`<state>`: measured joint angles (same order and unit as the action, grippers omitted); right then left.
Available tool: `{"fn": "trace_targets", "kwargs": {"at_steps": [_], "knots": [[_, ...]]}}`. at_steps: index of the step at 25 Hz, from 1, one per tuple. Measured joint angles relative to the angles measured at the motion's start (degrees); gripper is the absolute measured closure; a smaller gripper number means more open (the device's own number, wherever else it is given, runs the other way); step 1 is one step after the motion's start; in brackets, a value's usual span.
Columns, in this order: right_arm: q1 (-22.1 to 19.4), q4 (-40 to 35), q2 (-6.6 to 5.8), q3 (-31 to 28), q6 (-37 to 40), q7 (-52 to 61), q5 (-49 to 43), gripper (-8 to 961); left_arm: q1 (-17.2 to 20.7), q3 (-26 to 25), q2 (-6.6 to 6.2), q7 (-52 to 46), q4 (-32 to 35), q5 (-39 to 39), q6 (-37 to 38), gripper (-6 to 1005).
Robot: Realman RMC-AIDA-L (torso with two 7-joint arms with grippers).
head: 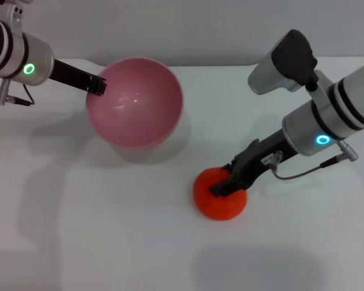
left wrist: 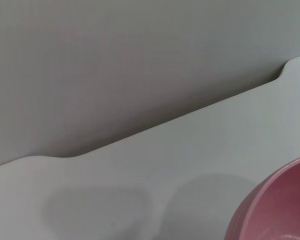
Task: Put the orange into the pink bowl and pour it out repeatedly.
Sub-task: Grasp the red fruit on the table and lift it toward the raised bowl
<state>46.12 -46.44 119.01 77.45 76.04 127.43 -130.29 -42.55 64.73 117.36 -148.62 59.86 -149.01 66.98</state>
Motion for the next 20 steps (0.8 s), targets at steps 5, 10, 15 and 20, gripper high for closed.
{"fn": "trace_targets", "kwargs": {"at_steps": [5,10,15,20], "knots": [[0.57,1.64,-0.01,-0.01,-0.03,-0.08,0.01,428,-0.07,0.56,0.13,0.00,0.00,0.01,0.04,965],[0.00,0.57,-0.01,-0.02,0.47,-0.22,0.48,557,0.29,0.70,0.14,0.01,0.00,0.00,0.09,964],[-0.35,-0.84,-0.01,-0.02,0.74,-0.08,0.56,704,0.41,0.83,0.14,0.01,0.00,0.00,0.16,964],[-1.99,-7.04,-0.07,-0.25,2.27,0.92,0.65,732,0.45,0.93,0.14,0.00,0.13,0.03,0.55,964]]}}
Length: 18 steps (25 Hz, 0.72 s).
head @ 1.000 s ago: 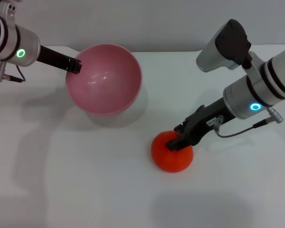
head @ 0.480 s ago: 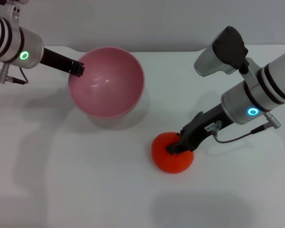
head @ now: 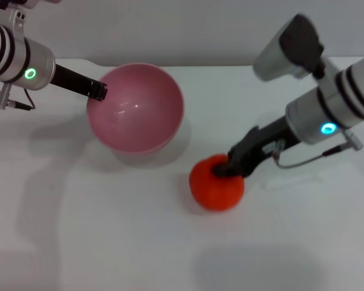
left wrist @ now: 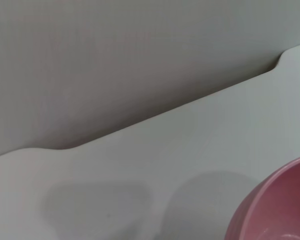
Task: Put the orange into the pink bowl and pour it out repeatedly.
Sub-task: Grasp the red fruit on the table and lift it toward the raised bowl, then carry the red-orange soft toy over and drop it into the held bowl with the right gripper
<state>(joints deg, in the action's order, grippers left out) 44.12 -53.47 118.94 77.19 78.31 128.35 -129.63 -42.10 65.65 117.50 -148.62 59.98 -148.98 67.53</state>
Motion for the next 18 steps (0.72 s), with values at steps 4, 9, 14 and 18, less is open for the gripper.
{"fn": "trace_targets", "kwargs": {"at_steps": [4,9,14,18], "knots": [[-3.35,-11.87,-0.23,-0.39,1.74,2.95,-0.27,755,-0.30,-0.02,-0.04,0.16,0.02,0.02,-0.02,965],[-7.26,-28.24,-0.31,-0.92,3.27,6.16,-0.33,800,-0.70,-0.07,-0.14,0.60,0.19,0.01,0.24,964],[-8.40,-40.41,-0.04,-2.82,5.60,7.92,0.07,837,-1.41,0.65,-0.05,0.69,0.25,0.02,0.95,964],[-8.72,-44.74,0.10,-2.93,5.76,8.03,1.42,841,-1.72,1.76,0.19,0.69,0.26,0.02,1.23,964]]}}
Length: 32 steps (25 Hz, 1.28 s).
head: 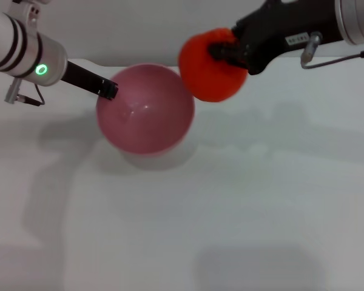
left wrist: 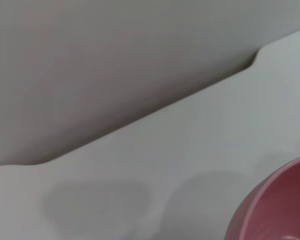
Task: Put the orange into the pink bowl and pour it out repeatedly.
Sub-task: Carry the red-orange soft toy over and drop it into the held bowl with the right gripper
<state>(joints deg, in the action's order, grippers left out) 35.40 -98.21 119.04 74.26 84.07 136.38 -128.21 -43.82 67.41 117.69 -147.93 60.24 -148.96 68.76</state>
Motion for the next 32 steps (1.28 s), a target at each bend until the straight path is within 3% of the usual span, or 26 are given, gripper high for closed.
{"fn": "trace_targets", "kwargs": {"at_steps": [7,21,24,29,32], "knots": [[0.60,2.78,0.05,2.23,-1.63,-2.28,2.27,844,-0.34,4.33,0.24,-0.42,-0.04,2.68,0.51,964],[2.91,11.55,-0.17,4.61,-4.10,-4.38,2.36,841,-0.48,6.67,0.34,-0.06,0.00,5.84,1.31,964],[2.80,11.53,-0.12,4.34,-4.36,-4.40,2.36,641,-0.42,6.81,0.34,-0.05,-0.14,5.95,1.31,964],[1.69,10.84,-0.12,3.05,-5.71,-4.61,2.38,485,-0.25,6.86,0.34,-0.06,-0.30,5.98,1.12,964],[0.06,9.91,-0.01,1.61,-7.39,-5.51,3.44,485,-0.11,7.07,0.34,-0.05,-0.36,5.97,0.92,965]]}}
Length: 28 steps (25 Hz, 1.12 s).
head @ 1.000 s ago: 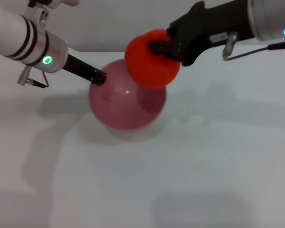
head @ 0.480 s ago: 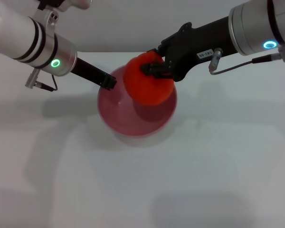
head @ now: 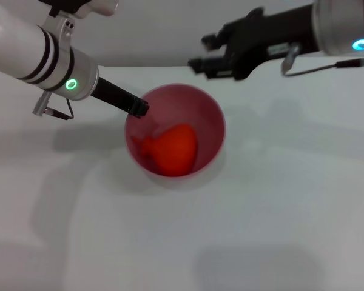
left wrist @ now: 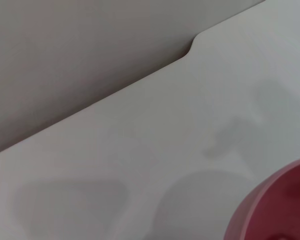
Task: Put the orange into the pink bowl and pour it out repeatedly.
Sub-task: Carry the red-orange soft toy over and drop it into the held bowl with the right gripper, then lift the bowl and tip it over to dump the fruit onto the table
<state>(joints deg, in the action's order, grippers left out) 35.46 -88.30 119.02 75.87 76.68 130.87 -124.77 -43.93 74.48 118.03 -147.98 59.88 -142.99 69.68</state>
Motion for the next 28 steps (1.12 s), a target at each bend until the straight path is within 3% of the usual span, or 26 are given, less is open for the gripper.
{"fn": "trace_targets", "kwargs": {"at_steps": [3,7,12,13,17,19,24,25,28], "knots": [[-3.37,-1.01,0.09,-2.38,-2.89,-2.81,4.69,486,0.04,0.82,0.00,0.01,0.02,0.01,-0.41,965],[-9.68,1.15,-0.12,-7.15,-6.08,-11.61,19.14,486,0.26,4.36,0.13,0.54,0.96,0.04,-3.46,965],[-16.73,11.48,-0.19,-12.26,-6.53,-29.88,42.41,486,1.02,11.74,0.44,2.05,1.45,0.76,-10.18,965],[-17.78,14.48,-0.19,-12.85,-6.40,-33.83,47.52,486,1.74,15.48,0.50,2.62,1.93,0.93,-13.77,965],[-20.05,24.39,-0.44,-14.80,-3.96,-46.34,62.23,485,3.42,20.46,0.49,3.18,3.85,0.95,-18.99,965],[-20.35,27.73,-0.39,-16.36,-2.47,-50.00,64.90,485,5.35,24.25,0.39,3.64,6.96,0.78,-23.86,965],[-20.08,34.23,-0.31,-20.24,-1.78,-53.68,67.83,485,6.70,26.38,0.28,3.86,9.49,0.49,-26.67,965],[-19.98,35.22,-0.31,-21.15,-1.73,-54.06,68.17,485,9.94,30.65,0.20,5.81,13.88,0.07,-32.97,965],[-19.83,37.87,-0.29,-22.70,-1.23,-56.17,70.56,485,11.90,33.66,0.29,7.36,15.63,-0.56,-37.73,965]]}}
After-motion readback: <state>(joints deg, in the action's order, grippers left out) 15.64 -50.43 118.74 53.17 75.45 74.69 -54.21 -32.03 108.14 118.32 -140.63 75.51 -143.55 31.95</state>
